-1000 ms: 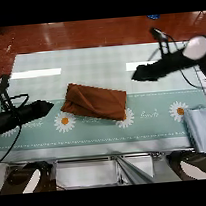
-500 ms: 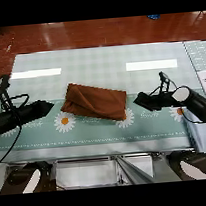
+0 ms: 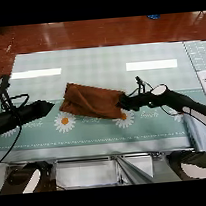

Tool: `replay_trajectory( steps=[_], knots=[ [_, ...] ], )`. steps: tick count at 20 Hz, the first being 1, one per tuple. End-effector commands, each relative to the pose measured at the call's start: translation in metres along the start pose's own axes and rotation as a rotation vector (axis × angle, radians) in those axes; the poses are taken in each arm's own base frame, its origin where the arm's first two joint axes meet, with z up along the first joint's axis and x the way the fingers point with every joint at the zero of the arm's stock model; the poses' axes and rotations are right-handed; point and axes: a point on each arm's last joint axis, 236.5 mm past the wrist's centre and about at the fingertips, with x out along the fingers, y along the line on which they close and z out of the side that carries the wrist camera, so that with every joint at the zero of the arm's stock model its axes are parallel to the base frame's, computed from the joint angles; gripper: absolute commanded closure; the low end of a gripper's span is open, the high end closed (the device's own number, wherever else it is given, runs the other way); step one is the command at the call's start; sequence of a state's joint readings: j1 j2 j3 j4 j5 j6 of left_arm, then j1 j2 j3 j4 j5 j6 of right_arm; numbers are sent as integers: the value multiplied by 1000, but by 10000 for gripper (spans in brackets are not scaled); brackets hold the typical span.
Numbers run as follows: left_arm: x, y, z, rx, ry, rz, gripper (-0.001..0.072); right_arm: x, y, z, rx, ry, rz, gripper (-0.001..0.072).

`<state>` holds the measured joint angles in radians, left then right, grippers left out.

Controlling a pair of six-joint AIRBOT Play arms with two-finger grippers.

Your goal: Fold the shirts.

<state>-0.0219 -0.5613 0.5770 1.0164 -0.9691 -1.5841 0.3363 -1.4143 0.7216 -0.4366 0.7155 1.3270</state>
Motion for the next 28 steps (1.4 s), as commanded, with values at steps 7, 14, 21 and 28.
replay_trajectory(
  steps=[7,14,21,28],
  knots=[
    [0,0,-3,-1,11,0,680,-92,193,91,-518,-161,136,696],
    [0,0,-3,-1,11,0,680,-265,214,157,-643,-469,-80,696],
    [0,5,-2,18,10,21,680,-412,74,161,-256,-570,-326,696],
    [0,5,-2,65,8,19,680,-490,-31,88,162,-571,-513,697]
  ],
)
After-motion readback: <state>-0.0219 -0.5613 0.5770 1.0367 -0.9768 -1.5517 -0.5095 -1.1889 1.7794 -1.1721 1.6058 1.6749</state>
